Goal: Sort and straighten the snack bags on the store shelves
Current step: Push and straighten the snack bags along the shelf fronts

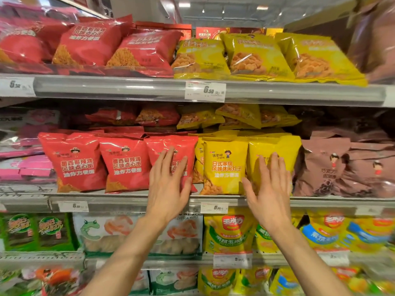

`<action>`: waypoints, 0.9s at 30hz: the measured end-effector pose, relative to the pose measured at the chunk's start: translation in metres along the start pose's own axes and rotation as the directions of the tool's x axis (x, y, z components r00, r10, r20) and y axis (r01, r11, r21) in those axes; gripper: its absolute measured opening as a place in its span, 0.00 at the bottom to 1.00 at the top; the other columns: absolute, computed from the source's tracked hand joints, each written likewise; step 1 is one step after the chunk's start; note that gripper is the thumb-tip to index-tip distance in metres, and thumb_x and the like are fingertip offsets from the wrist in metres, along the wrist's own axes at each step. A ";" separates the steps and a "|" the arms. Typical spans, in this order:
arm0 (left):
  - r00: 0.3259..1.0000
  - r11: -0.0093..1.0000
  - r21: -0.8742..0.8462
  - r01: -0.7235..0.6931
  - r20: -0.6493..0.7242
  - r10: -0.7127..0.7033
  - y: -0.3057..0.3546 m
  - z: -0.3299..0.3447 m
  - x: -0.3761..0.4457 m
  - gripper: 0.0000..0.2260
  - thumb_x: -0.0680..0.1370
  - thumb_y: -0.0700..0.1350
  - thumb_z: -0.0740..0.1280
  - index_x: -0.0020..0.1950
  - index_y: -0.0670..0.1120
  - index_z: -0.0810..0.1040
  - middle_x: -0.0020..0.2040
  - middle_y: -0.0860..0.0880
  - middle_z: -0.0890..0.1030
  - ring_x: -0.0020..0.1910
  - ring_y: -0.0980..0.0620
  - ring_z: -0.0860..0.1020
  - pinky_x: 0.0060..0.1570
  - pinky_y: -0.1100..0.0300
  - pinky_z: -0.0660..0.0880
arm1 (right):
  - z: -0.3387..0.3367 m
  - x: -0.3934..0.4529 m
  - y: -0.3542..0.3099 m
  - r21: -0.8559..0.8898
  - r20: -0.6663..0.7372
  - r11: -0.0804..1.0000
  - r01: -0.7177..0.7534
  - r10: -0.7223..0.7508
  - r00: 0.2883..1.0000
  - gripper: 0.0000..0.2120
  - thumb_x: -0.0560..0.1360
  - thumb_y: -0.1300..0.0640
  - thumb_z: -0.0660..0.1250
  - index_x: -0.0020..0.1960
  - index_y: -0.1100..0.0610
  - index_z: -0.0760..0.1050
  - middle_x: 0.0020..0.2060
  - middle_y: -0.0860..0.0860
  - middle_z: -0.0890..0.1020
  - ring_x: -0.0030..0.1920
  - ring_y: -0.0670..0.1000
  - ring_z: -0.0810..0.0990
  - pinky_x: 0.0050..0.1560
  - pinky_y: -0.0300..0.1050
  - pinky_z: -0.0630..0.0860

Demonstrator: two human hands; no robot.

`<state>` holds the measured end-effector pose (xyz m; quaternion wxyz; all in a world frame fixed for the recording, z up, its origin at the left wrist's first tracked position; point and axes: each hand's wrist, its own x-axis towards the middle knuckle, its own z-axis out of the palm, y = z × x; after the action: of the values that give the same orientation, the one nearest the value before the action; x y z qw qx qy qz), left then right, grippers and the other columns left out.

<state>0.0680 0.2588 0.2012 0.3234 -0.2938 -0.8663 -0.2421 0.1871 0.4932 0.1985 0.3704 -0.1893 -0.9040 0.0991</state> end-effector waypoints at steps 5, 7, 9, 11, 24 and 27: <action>0.998 0.998 0.060 0.002 0.057 -0.005 -0.003 0.008 0.004 0.26 0.81 0.55 0.62 0.78 0.49 0.69 0.83 0.42 0.56 0.82 0.41 0.53 0.77 0.39 0.56 | 0.004 0.000 0.022 -0.076 0.127 0.997 0.033 -0.023 0.992 0.39 0.81 0.35 0.52 0.84 0.53 0.47 0.83 0.54 0.42 0.83 0.56 0.40 0.80 0.65 0.52; 1.000 0.998 0.054 0.012 0.018 -0.013 0.001 0.005 0.003 0.24 0.80 0.54 0.63 0.76 0.48 0.72 0.82 0.42 0.59 0.81 0.40 0.55 0.76 0.39 0.56 | 0.001 0.000 0.022 -0.051 0.143 0.998 0.032 -0.024 0.989 0.38 0.81 0.35 0.53 0.84 0.52 0.46 0.83 0.53 0.40 0.83 0.54 0.38 0.80 0.64 0.50; 0.998 1.000 0.028 0.006 -0.065 -0.004 0.008 0.002 0.001 0.22 0.79 0.52 0.65 0.72 0.47 0.76 0.80 0.41 0.63 0.80 0.39 0.59 0.75 0.38 0.56 | -0.004 0.000 0.023 0.000 0.170 0.999 0.036 -0.035 0.985 0.38 0.82 0.36 0.56 0.84 0.51 0.46 0.83 0.51 0.39 0.82 0.52 0.36 0.81 0.61 0.48; 0.992 0.999 -0.033 -0.035 -0.120 0.031 0.021 0.001 0.001 0.20 0.78 0.50 0.66 0.69 0.46 0.78 0.79 0.41 0.66 0.78 0.39 0.61 0.75 0.39 0.57 | -0.013 0.001 0.024 0.079 0.179 0.996 0.038 -0.052 0.982 0.38 0.82 0.37 0.59 0.84 0.51 0.49 0.83 0.49 0.40 0.82 0.49 0.36 0.82 0.57 0.47; 0.932 0.920 -0.154 -0.360 -0.016 0.362 0.152 0.065 0.027 0.22 0.78 0.47 0.68 0.73 0.47 0.75 0.77 0.41 0.68 0.76 0.38 0.65 0.73 0.40 0.64 | -0.061 0.008 0.131 -0.132 -0.045 0.987 -0.091 0.085 0.995 0.33 0.78 0.50 0.69 0.79 0.57 0.64 0.81 0.61 0.58 0.81 0.64 0.56 0.74 0.66 0.64; 0.943 0.947 -0.036 -0.320 0.082 0.322 0.172 0.081 0.039 0.28 0.79 0.51 0.70 0.78 0.50 0.68 0.81 0.43 0.63 0.80 0.40 0.60 0.76 0.42 0.59 | -0.054 0.014 0.156 -0.312 0.091 0.950 0.019 0.010 0.996 0.34 0.76 0.47 0.70 0.79 0.56 0.66 0.81 0.63 0.59 0.80 0.66 0.58 0.74 0.68 0.64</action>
<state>0.1250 0.4441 0.2140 0.3172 -0.4449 -0.8174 -0.1828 0.2578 0.6429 0.1959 0.2943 -0.2388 -0.9246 -0.0373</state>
